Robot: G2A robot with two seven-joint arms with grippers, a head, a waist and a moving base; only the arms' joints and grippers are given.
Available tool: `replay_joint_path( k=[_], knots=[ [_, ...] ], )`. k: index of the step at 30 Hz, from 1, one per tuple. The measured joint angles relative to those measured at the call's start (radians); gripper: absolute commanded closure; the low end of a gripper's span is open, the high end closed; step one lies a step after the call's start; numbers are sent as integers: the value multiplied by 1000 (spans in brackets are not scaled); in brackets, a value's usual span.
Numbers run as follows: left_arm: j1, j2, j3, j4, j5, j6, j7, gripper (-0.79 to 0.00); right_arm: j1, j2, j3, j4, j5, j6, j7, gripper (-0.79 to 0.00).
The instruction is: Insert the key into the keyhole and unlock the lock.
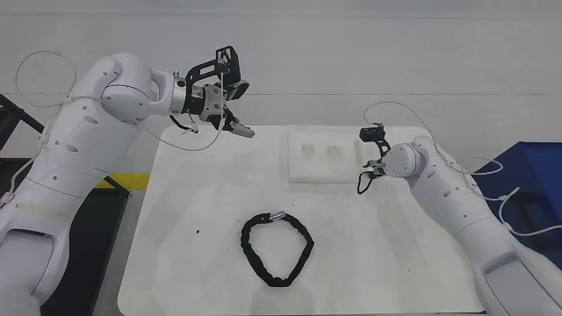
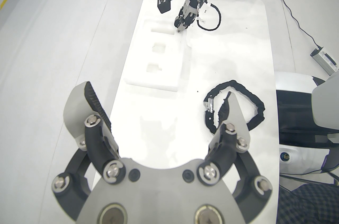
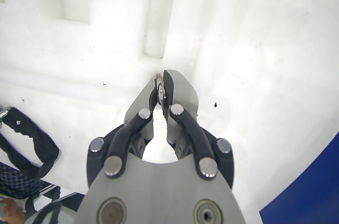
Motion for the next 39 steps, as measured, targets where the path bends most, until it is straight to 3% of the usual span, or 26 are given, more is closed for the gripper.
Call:
replay_joint_path(
  k=[13, 21, 29, 39],
  knots=[
    [0, 0, 0, 0, 0, 0, 0, -785, -13, 25, 49, -125, -64, 16, 98, 0],
    [0, 0, 0, 0, 0, 0, 0, -785, -108, 87, 175, -359, -86, -19, 169, 0],
    [0, 0, 0, 0, 0, 0, 0, -785, -312, 161, 390, -720, -24, -128, 223, 0],
    [0, 0, 0, 0, 0, 0, 0, -785, -488, 204, 587, -956, 198, -347, 215, 0]
  ],
)
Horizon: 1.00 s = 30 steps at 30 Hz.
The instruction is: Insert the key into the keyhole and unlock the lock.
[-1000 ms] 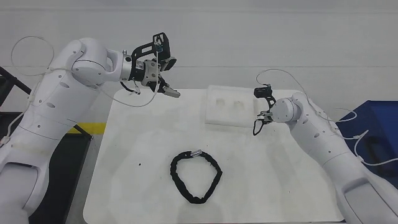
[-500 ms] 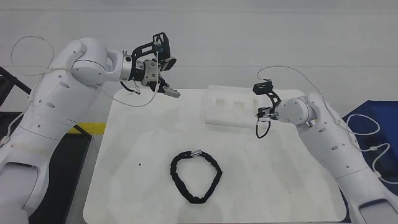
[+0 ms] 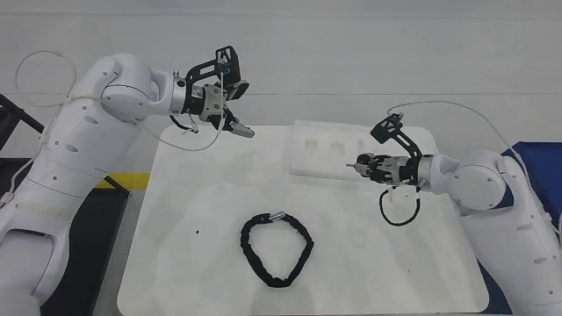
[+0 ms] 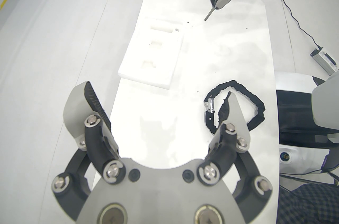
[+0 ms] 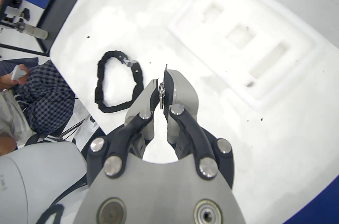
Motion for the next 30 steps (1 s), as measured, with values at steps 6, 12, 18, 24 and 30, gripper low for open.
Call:
replay_joint_path(
  k=[6, 12, 18, 24, 30],
  knots=[
    [0, 0, 0, 0, 0, 0, 0, -785, -88, 19, 88, -123, 51, -63, -7, 0],
    [0, 0, 0, 0, 0, 0, 0, -785, -145, 31, 144, -159, 113, -118, -45, 0],
    [0, 0, 0, 0, 0, 0, 0, -785, -148, 32, 148, -156, 125, -125, -50, 0],
    [0, 0, 0, 0, 0, 0, 0, -785, -148, 32, 148, -156, 125, -125, -50, 0],
    [19, -1, 6, 0, 7, 18, 13, -785, -148, 32, 148, -156, 125, -125, -50, 0]
  ],
)
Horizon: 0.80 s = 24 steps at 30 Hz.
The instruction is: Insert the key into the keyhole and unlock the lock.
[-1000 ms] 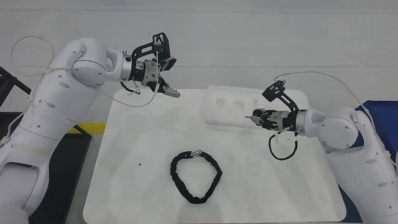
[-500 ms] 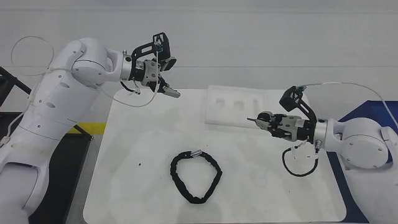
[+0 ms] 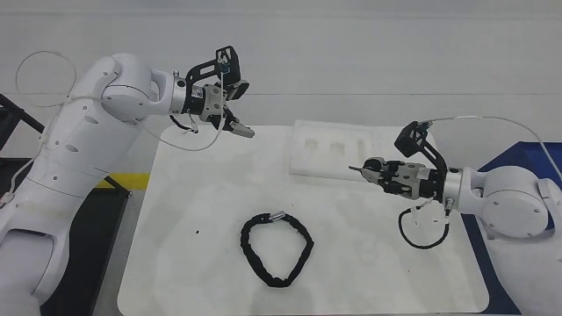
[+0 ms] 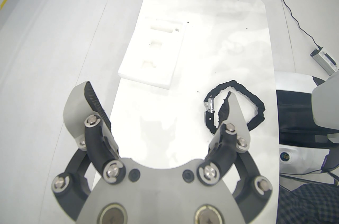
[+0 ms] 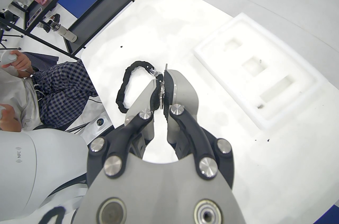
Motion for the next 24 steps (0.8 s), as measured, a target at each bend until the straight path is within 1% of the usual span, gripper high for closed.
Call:
replay_joint_path(
  k=[4, 6, 10, 13, 17, 24],
  knots=[
    [28, -4, 24, 16, -6, -7, -2, -785, 0, 0, 0, 0, 0, 0, 0, 0],
    [40, -8, 38, 18, 7, -29, 6, -785, 0, 0, 0, 0, 0, 0, 0, 0],
    [63, -21, 83, 28, 87, -37, 10, -785, 0, 0, 0, 0, 0, 0, 0, 0],
    [79, -37, 141, 39, 97, -62, 31, -785, 0, 0, 0, 0, 0, 0, 0, 0],
    [76, -58, 242, 14, 189, -69, 38, -785, 0, 0, 0, 0, 0, 0, 0, 0],
    [55, -76, 364, -30, 240, -69, 38, -785, 0, 0, 0, 0, 0, 0, 0, 0]
  ],
)
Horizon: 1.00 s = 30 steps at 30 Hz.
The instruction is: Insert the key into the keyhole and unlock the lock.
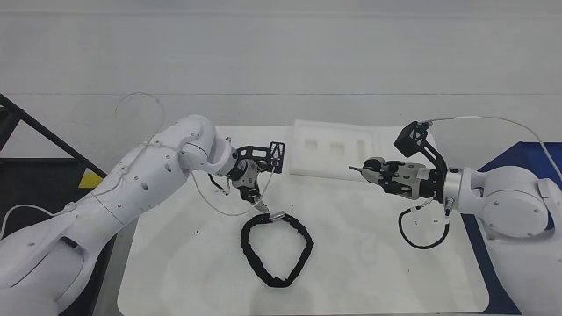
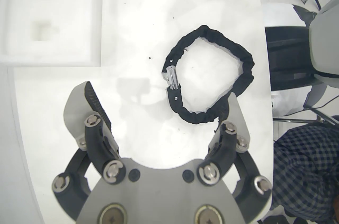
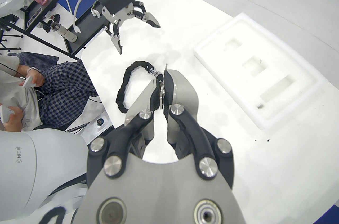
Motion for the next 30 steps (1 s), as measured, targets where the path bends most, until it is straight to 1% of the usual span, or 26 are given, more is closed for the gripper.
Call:
replay_joint_path(
  k=[5, 8, 26, 28, 30],
  knots=[
    [-24, -14, 83, -18, 71, 0, 1, -785, 0, 0, 0, 0, 0, 0, 0, 0],
    [-41, -17, 114, -21, 103, 0, 0, -785, 0, 0, 0, 0, 0, 0, 0, 0],
    [-40, -16, 114, -21, 103, 0, 0, -785, 0, 0, 0, 0, 0, 0, 0, 0],
    [-29, -16, 107, -28, 108, 14, 23, -785, 0, 0, 0, 0, 0, 0, 0, 0],
    [-4, -14, 89, -32, 135, 33, 96, -785, 0, 0, 0, 0, 0, 0, 0, 0]
  ],
)
